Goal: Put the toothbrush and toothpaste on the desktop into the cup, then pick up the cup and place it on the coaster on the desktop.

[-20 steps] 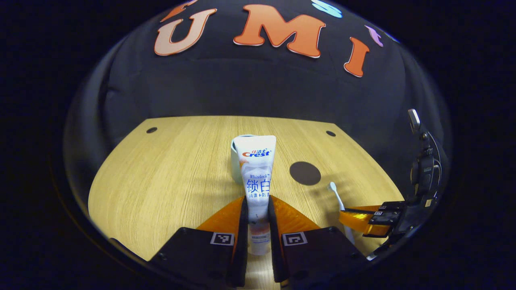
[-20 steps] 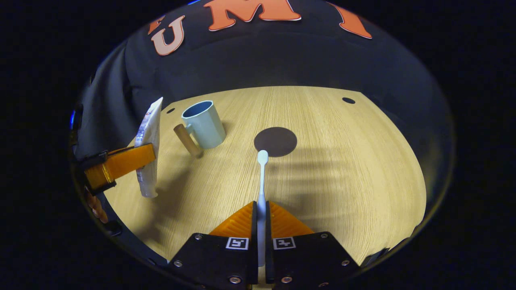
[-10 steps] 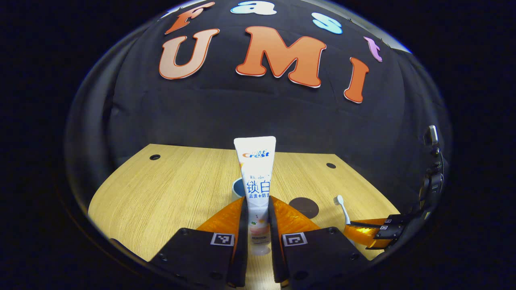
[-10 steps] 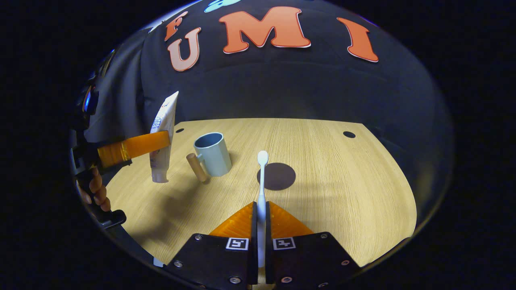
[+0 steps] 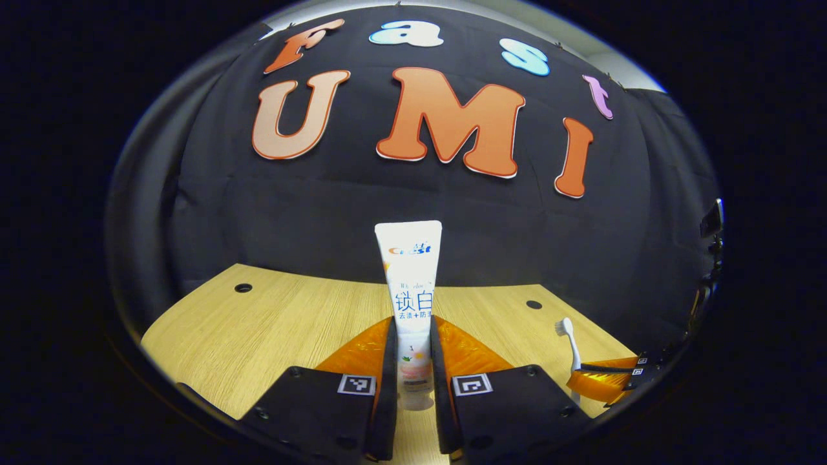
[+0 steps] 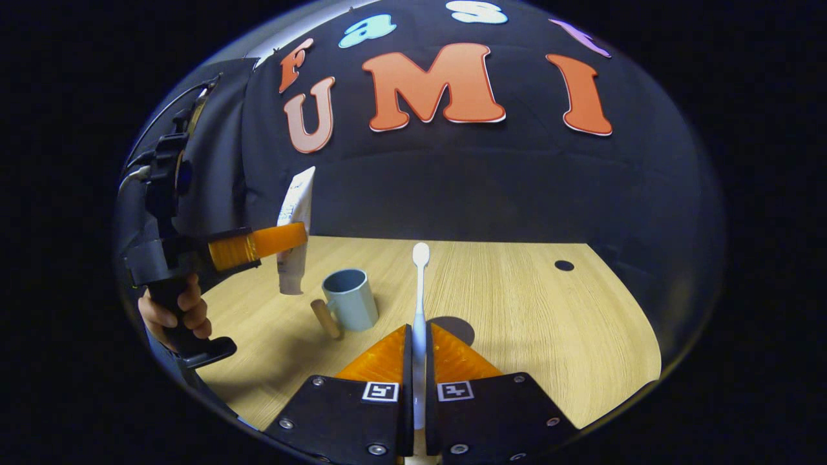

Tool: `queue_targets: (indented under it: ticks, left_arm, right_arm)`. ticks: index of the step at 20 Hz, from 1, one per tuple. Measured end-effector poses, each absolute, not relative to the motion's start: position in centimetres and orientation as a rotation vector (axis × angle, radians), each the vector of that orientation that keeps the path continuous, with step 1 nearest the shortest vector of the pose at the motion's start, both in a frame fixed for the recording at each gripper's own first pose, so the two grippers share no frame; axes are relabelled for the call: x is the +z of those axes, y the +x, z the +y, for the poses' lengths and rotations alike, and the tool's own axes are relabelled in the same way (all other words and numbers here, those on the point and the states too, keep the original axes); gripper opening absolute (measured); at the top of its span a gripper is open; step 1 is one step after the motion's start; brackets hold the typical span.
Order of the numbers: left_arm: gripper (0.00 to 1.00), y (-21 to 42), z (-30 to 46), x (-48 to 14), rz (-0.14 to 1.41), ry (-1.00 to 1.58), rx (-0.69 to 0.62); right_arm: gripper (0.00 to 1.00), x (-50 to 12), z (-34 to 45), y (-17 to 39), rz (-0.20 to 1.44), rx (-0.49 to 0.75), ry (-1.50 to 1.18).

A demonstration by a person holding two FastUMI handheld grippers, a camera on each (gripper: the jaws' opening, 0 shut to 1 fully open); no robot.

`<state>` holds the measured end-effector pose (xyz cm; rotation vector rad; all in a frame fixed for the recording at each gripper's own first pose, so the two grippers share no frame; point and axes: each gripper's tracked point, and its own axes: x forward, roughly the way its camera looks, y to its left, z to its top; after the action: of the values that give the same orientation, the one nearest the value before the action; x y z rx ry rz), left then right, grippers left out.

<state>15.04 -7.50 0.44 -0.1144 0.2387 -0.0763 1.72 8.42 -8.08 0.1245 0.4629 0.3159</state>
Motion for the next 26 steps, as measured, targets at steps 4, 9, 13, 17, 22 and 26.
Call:
queue_targets:
  ticks: [4,9,13,17,22,26]
  left_arm:
    - [0.29,16.7,-7.7,2.0,0.145,-0.088,-0.081]
    - [0.29,18.4,-7.1,1.8,0.092,-0.145,-0.066]
    - [0.29,20.2,-6.3,-0.4,0.113,-0.175,-0.078]
    - [0.29,21.3,-6.2,-2.2,0.139,-0.193,-0.092]
    - [0.3,22.2,-6.6,-4.1,0.176,-0.206,-0.119]
    - [0.3,23.0,-6.4,-5.5,0.195,-0.209,-0.129]
  right_arm:
    - [0.07,-5.7,8.4,3.0,0.359,0.327,0.126]
    - [0.07,-4.6,8.1,4.4,0.288,0.312,0.147]
    - [0.07,-4.3,8.3,5.4,0.229,0.329,0.161]
    - [0.07,-4.2,8.6,5.7,0.203,0.34,0.173]
    - [0.07,-3.2,9.6,6.2,0.165,0.365,0.19]
    - [0.07,-3.4,10.0,6.7,0.16,0.375,0.203]
